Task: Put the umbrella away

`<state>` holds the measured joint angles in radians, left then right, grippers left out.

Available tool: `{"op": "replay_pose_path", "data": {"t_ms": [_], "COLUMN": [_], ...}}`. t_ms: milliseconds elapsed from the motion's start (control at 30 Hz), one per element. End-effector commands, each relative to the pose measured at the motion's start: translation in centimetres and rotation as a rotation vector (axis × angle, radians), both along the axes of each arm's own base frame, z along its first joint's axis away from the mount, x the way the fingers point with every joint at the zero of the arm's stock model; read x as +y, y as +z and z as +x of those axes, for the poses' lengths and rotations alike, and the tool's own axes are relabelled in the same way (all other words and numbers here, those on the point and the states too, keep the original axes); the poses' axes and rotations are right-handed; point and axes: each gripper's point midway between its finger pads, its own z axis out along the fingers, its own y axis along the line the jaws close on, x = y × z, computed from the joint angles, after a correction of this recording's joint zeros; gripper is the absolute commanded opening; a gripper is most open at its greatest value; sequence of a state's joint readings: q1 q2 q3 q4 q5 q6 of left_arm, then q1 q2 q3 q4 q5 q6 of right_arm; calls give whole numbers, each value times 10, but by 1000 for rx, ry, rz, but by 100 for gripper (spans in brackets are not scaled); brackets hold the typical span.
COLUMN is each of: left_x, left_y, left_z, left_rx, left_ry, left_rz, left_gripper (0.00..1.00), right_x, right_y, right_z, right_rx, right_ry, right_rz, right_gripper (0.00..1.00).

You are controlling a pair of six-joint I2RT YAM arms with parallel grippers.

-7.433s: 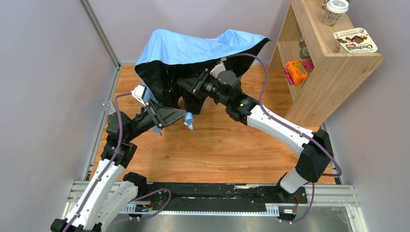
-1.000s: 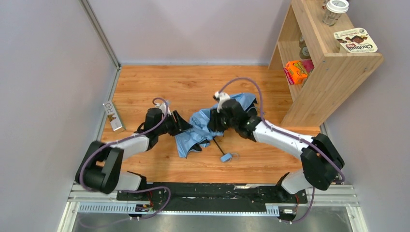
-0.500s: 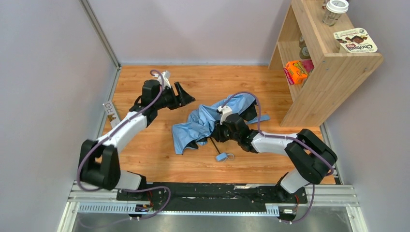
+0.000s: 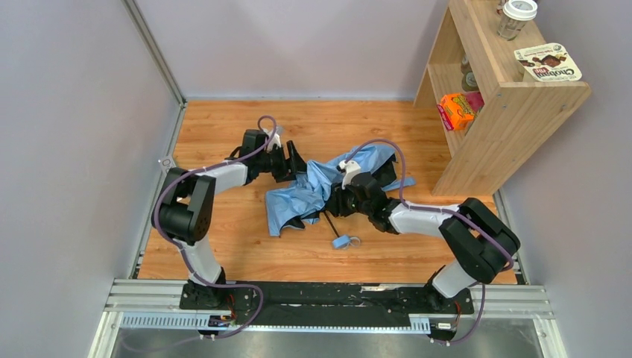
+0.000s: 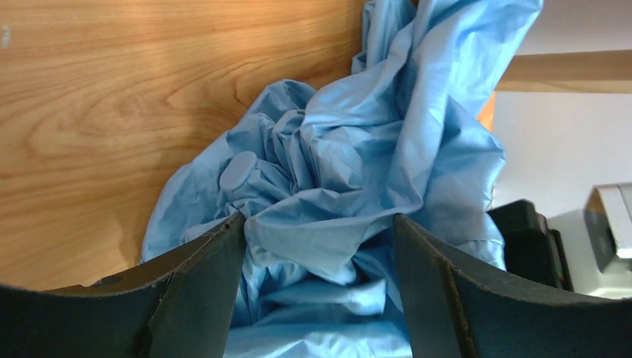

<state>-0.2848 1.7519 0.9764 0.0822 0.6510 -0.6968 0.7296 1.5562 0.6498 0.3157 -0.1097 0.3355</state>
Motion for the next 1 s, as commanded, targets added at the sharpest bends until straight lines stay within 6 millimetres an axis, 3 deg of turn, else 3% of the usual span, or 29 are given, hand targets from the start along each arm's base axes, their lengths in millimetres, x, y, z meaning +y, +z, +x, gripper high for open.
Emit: {"op": "replay_pose_path", "data": {"t_ms": [0,133,233,400,533,600,667,733,833,900,967], "left_x": [-14,-12,-11,-8,-2,2,8,18,42,55,59], "left_y": [-3,-2,5,7,13,24,34,47,72,95,115], "left_z": [12,10,6,-3,-11,-15,-18,-21,-26,-31,-42], "left_rx": [-46,-60,-72,-75,-87,-113,-137,-158,-197,-251,-298], "left_ry": [-42,-21,-18,11,24,34,50,78,176,225,230], "left_rz": [-40,-31,-39,-48,-28,-14,9,30,26,0,-27], "left_gripper": [79,79,79,77,77,77,77,77,78,78,79], "right_x": [-11,-38,-29,-18,-27,-22,-10,-9,-9,-9,-12], "right_y": [14,7,9,-12,-29,-33,-35,-32,-12,21,38], "right_z": [-3,-41,-62,-46,-21,-14,-12,-9,-9,-14,-18], "right_rx": [26,18,-18,-35,-135,-163,-189,-222,-326,-422,-453], "right_ry": [-64,-61,-13,-76,-201,-192,-160,-176,-189,-200,-201], "right_rz": [-25,-250,-282,-381,-503,-527,-503,-471,-307,-106,-23], "right_gripper": [58,68,70,60,44,39,26,0,0,0,0]}}
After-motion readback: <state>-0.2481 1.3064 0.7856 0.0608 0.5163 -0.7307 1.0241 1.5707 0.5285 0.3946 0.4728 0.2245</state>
